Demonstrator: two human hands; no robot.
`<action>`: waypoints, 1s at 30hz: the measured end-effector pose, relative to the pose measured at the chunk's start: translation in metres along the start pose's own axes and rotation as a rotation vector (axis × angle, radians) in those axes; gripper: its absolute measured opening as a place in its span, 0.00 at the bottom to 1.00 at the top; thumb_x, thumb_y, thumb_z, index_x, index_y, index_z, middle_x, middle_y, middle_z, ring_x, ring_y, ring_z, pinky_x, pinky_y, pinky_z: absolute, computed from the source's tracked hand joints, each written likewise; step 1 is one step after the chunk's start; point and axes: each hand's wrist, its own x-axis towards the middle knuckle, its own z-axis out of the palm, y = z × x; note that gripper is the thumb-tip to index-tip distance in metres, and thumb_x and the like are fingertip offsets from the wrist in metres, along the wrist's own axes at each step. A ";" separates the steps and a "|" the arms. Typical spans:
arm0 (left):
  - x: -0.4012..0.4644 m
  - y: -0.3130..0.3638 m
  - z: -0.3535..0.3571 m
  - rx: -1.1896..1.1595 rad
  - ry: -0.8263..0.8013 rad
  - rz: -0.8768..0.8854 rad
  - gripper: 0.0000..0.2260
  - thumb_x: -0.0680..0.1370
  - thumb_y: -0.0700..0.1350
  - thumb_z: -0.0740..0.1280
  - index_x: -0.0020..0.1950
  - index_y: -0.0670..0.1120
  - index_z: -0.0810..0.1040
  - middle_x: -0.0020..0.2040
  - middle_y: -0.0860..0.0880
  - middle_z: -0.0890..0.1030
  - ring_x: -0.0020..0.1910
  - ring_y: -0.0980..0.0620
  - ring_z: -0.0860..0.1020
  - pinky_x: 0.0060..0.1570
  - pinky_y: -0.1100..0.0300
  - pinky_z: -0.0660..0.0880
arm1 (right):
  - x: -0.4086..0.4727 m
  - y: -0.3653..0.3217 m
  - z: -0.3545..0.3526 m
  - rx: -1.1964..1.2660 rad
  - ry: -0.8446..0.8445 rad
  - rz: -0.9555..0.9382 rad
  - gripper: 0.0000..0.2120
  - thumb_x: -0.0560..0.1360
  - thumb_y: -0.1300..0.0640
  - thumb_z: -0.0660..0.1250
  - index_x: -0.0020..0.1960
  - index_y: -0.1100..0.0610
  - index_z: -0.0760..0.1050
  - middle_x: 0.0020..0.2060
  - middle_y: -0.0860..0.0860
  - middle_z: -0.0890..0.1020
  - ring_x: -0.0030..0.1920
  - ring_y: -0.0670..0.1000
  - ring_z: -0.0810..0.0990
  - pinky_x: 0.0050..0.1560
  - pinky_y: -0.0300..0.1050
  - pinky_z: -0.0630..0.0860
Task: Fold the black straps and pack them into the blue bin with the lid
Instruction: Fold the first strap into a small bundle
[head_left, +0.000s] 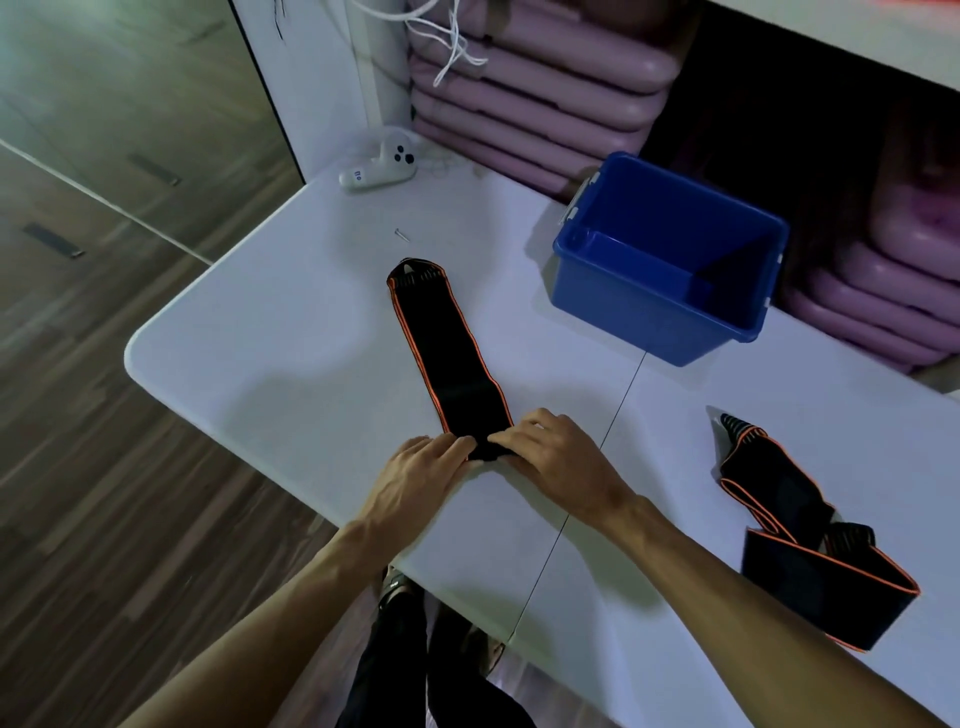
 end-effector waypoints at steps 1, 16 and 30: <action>-0.002 -0.001 0.000 -0.002 -0.001 0.012 0.25 0.84 0.55 0.44 0.57 0.44 0.76 0.49 0.47 0.83 0.46 0.46 0.82 0.51 0.55 0.77 | -0.001 0.000 0.001 -0.029 0.004 -0.017 0.13 0.76 0.63 0.70 0.59 0.56 0.80 0.49 0.46 0.85 0.49 0.53 0.79 0.39 0.47 0.74; -0.022 -0.008 0.022 -0.009 -0.134 -0.067 0.14 0.78 0.43 0.66 0.60 0.46 0.66 0.75 0.45 0.65 0.76 0.46 0.57 0.70 0.41 0.64 | -0.010 -0.006 0.009 0.115 -0.187 -0.013 0.25 0.72 0.66 0.72 0.68 0.59 0.75 0.67 0.54 0.77 0.69 0.54 0.74 0.63 0.50 0.75; 0.092 -0.051 0.011 0.038 -0.229 -0.295 0.33 0.79 0.62 0.41 0.79 0.45 0.47 0.80 0.44 0.44 0.78 0.46 0.42 0.76 0.48 0.44 | -0.009 -0.011 0.012 0.054 -0.141 -0.053 0.24 0.66 0.65 0.74 0.62 0.54 0.80 0.62 0.50 0.82 0.63 0.51 0.79 0.46 0.46 0.78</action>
